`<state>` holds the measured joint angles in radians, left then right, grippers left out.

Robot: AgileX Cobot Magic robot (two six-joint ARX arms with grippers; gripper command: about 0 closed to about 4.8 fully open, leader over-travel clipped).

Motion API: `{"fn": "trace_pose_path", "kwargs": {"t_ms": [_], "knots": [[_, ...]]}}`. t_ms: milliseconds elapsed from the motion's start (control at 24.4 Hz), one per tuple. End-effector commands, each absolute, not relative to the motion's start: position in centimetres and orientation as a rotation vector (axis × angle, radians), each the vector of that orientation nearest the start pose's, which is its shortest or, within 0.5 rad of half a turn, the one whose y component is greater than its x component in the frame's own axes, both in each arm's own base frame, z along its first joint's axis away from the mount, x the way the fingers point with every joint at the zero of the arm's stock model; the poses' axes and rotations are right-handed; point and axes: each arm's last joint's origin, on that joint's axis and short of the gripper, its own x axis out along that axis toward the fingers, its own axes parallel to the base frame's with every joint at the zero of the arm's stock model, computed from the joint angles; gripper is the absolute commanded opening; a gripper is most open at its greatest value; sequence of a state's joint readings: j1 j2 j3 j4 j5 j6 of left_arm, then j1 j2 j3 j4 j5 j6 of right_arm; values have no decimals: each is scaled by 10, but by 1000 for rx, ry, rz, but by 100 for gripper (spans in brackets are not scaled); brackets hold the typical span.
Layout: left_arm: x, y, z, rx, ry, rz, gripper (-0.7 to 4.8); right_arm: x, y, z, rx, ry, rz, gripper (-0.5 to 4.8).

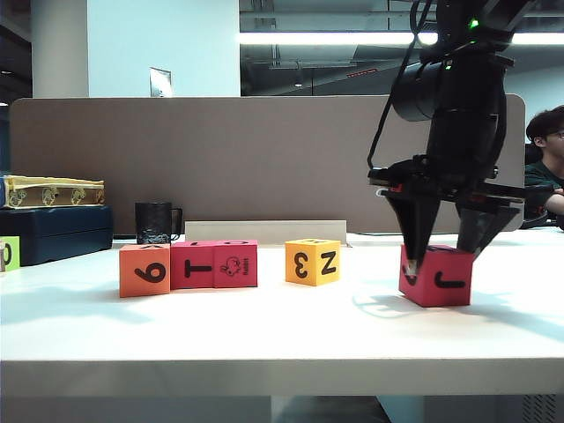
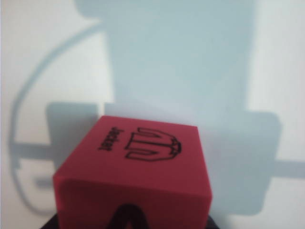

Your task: Select the appropriate blocks from the scattered letter blocks on the table and arrange them in a row to spell out "ALOHA".

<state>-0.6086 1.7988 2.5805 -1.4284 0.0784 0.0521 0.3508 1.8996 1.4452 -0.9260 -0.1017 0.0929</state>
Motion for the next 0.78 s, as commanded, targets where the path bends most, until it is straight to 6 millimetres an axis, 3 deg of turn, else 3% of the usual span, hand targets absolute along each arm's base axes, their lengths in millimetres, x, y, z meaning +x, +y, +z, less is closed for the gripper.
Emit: {"fn": "trace_pose_path", "kwargs": {"t_ms": [41,452,575,780], "knots": [[234,-165,520,215,600,-680,-6,354,139,203,-77,1314,338,251],[234,-165,521,214,596,-680,-6,364,159,191,-65,1236,399,250],[234,-165,521,214,596,-680,-6,366,164,187,-65,1218,410,206],[234,-166,521,215,597,-681,-6,371,167,190,-40,1165,411,205]]}}
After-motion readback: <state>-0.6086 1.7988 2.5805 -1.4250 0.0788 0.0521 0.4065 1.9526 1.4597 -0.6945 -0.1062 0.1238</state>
